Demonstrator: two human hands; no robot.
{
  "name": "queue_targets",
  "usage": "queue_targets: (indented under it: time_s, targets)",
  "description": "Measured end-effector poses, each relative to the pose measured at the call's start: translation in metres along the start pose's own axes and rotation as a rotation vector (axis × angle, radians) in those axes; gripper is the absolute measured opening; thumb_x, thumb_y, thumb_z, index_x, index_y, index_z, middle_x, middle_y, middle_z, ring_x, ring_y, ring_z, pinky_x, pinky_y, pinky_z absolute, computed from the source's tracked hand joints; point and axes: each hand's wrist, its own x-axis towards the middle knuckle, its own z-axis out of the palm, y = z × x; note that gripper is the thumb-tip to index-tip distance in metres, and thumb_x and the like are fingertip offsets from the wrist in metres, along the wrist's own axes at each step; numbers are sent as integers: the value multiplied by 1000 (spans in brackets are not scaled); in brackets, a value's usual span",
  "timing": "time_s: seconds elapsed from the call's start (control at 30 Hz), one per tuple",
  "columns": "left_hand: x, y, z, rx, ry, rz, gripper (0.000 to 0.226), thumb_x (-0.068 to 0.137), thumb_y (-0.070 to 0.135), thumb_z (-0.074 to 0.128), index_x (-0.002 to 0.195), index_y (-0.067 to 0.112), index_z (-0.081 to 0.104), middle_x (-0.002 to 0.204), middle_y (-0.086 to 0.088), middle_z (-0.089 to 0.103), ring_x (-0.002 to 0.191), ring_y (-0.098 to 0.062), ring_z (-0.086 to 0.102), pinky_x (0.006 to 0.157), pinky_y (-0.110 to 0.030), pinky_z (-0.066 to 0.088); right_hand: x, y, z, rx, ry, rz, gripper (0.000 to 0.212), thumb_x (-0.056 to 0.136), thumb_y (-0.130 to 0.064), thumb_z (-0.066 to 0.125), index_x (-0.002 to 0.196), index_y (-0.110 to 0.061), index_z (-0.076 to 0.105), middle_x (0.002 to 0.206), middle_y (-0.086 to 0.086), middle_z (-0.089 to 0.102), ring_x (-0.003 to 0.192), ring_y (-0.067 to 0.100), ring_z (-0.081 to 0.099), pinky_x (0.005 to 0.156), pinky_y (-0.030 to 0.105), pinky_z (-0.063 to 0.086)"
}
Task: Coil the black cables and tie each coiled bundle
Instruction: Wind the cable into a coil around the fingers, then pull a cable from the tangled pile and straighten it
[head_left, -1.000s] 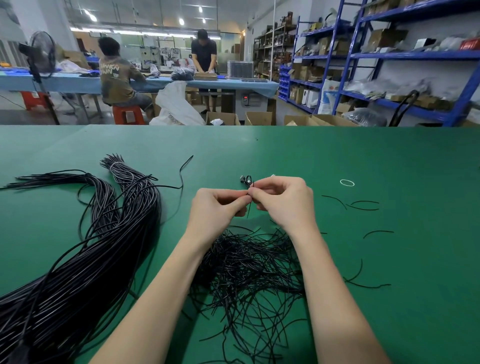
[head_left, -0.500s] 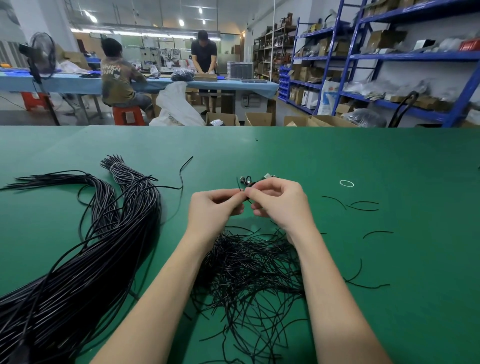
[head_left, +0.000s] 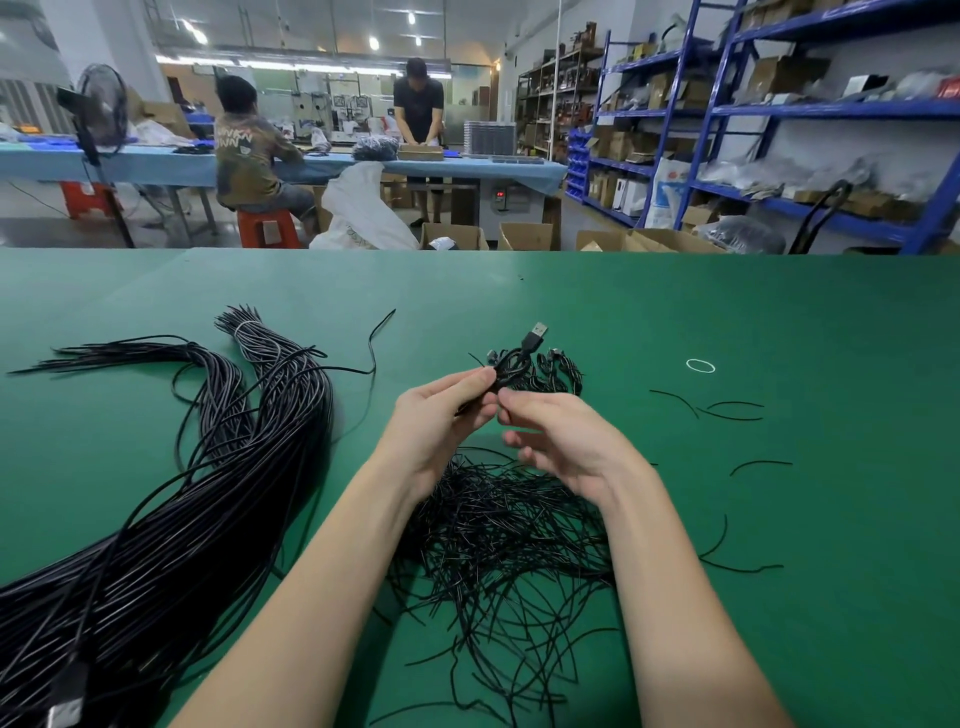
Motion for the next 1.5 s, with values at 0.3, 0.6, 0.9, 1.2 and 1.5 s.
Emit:
queue_targets:
  time_s: [0.3, 0.6, 0.9, 1.2, 1.5]
  targets:
    - [-9, 5, -3, -2, -97, -44, 10, 91, 7, 66, 96, 1, 72, 75, -5, 70, 67, -9, 66, 68, -15, 55, -5, 5, -9, 455, -285, 161, 16, 84, -11, 69, 92, -3, 79, 83, 2, 65, 67, 6, 59, 45, 11, 47]
    - [-9, -5, 2, -50, -69, 222, 14, 93, 8, 63, 90, 9, 77, 80, -5, 72, 74, -11, 67, 74, -19, 55, 0, 6, 19, 1005, -174, 265, 16, 74, 1, 73, 88, 8, 71, 81, 14, 68, 62, 19, 66, 52, 16, 57]
    - [-19, 23, -22, 728, -351, 325, 6, 90, 18, 73, 87, 19, 78, 82, -6, 76, 80, -13, 69, 82, -23, 54, 0, 12, -1, 717, -30, 168, 19, 72, -2, 72, 91, 0, 73, 79, 14, 71, 60, 14, 62, 45, 16, 49]
    - [-19, 22, -8, 1213, -17, 460, 4, 80, 22, 81, 80, 26, 82, 73, 12, 76, 59, 11, 60, 59, -2, 39, -4, -18, 0, -588, 267, -423, 20, 79, -13, 83, 68, -29, 76, 70, -16, 75, 66, -6, 67, 63, 6, 46]
    - [-19, 8, -8, 510, 208, 163, 4, 79, 11, 80, 75, 12, 80, 69, -5, 75, 62, -12, 68, 63, -19, 54, 3, 1, 15, -640, 347, -662, 14, 82, -14, 75, 73, -23, 72, 75, -18, 72, 75, 1, 69, 70, 17, 55]
